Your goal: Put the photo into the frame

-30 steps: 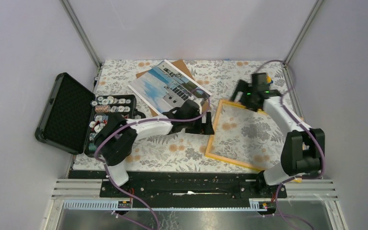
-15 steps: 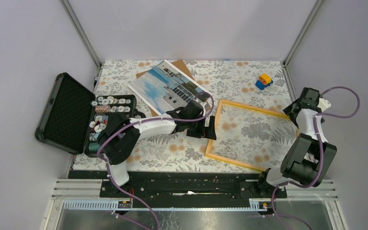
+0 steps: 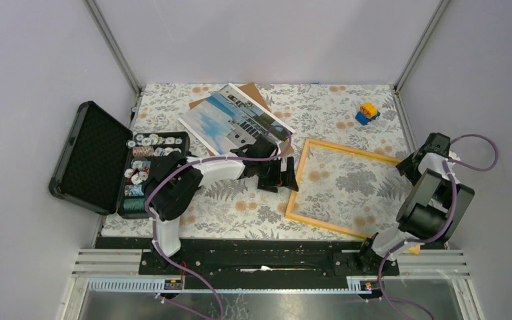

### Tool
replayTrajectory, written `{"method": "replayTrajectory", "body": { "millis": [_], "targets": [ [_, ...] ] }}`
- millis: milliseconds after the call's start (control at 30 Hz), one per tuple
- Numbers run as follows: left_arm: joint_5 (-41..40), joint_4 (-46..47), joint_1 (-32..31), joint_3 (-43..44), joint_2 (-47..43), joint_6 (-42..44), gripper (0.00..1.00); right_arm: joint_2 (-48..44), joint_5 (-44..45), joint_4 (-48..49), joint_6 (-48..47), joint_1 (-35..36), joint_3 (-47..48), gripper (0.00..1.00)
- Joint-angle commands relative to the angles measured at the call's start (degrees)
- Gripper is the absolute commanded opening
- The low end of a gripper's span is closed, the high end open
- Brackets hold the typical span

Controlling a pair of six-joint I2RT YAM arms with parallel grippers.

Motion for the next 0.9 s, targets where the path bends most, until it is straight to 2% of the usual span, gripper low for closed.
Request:
{"method": "replayTrajectory", "body": {
  "millis": [0,133,233,400,600,733,867],
  "targets": [
    [1.87,2.68,-0.19,2.17,-0.26,-0.51,0.99,3.02,-4.37,2.79,-1.95,-1.7,0.76,1.0],
    [-0.34,2.39,-0.18,2.23,-0.39,0.98,0.99,3.6,-3.63,3.4,-1.97,-1.77,0.06,1.0],
    [-0.49,3.2,-0.18,1.5,-0.42,0.69,0.99,0.73,-3.5,2.8,-1.5,-1.8,-0.05,1.0],
    [-0.55,4.1,-0.18,0.59,-0.86,0.48,0.99,-2.27,5.0,3.18,-1.17,-1.87,-1.54,1.0],
    [-1.04,3.98,-0.18,-0.14,-2.72,1.78,0.99,1.24,9.09,3.43,-1.62,-1.86,-1.98,1.0],
    [-1.36,4.3,-0.18,-0.95,-3.99,2.36,0.99,1.52,6.0,4.12,-2.05,-1.96,-2.59,1.0],
    [-1.7,4.43,-0.03,-1.13,-4.85,2.63,0.99,3.43,-1.3,4.68,-2.26,-2.0,-2.77,1.0]
  ]
}}
